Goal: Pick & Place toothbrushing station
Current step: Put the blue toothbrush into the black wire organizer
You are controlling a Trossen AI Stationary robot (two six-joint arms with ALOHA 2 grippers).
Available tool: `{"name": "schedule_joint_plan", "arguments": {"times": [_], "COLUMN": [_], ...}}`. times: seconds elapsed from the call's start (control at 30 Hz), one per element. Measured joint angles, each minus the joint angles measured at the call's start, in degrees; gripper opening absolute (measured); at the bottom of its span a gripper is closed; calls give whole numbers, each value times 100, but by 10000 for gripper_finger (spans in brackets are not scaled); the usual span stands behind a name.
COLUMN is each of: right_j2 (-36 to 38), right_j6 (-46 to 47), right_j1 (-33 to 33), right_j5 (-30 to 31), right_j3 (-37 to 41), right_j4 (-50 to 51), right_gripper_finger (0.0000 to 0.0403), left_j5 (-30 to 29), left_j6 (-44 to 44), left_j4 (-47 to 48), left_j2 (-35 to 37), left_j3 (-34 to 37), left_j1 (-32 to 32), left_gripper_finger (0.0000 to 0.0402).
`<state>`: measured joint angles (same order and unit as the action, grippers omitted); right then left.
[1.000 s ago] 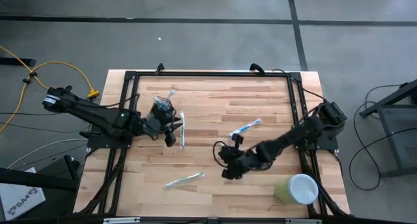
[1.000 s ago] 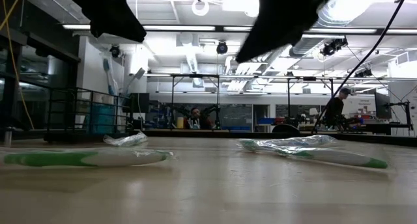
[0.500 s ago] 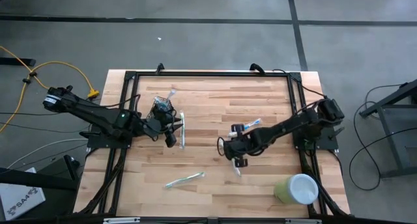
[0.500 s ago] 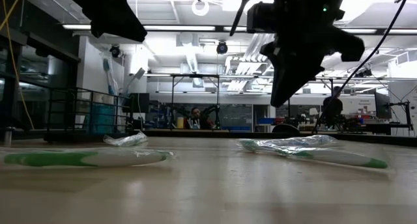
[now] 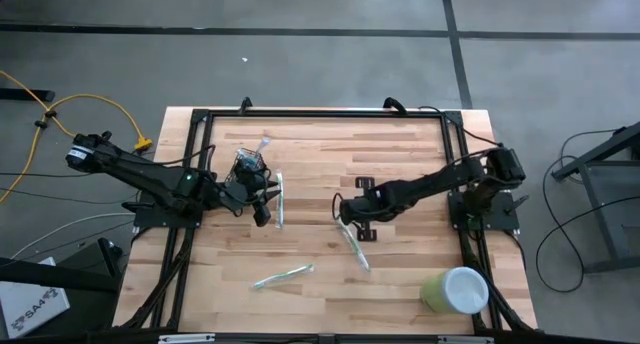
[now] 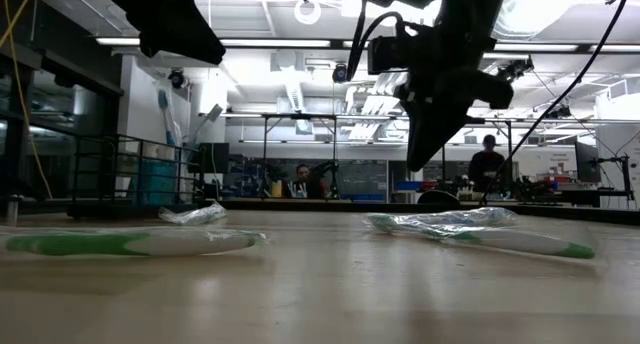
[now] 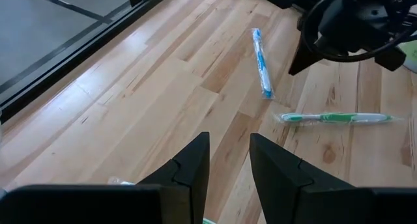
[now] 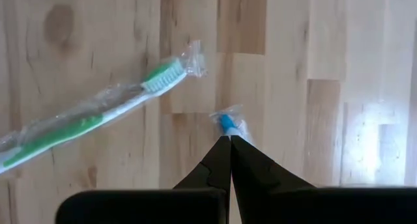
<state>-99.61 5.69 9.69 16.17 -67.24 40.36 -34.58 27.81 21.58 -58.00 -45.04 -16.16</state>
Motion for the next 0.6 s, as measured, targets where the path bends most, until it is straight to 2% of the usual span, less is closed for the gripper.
{"name": "schedule_joint_plan", "arguments": {"times": [0.1,0.17,0.37,0.6], "right_j2": [0,0,0,-1], "right_j6": [20,364,2663,4822], "right_j1": [-74,-92,-126,-142], "right_j5": [40,84,262,-178], "right_j3": [0,0,0,0], "right_j4": [5,4,26,6], "right_gripper_finger": [3,3,3,3], "left_j5": [1,1,6,39], "left_j6": [-2,-2,-83,-89], "left_j4": [2,9,24,40], "left_j2": [0,0,0,0], "left_j3": [0,0,0,0], "left_j1": [0,0,2,1], "left_gripper_finger": [106,106,106,106]}}
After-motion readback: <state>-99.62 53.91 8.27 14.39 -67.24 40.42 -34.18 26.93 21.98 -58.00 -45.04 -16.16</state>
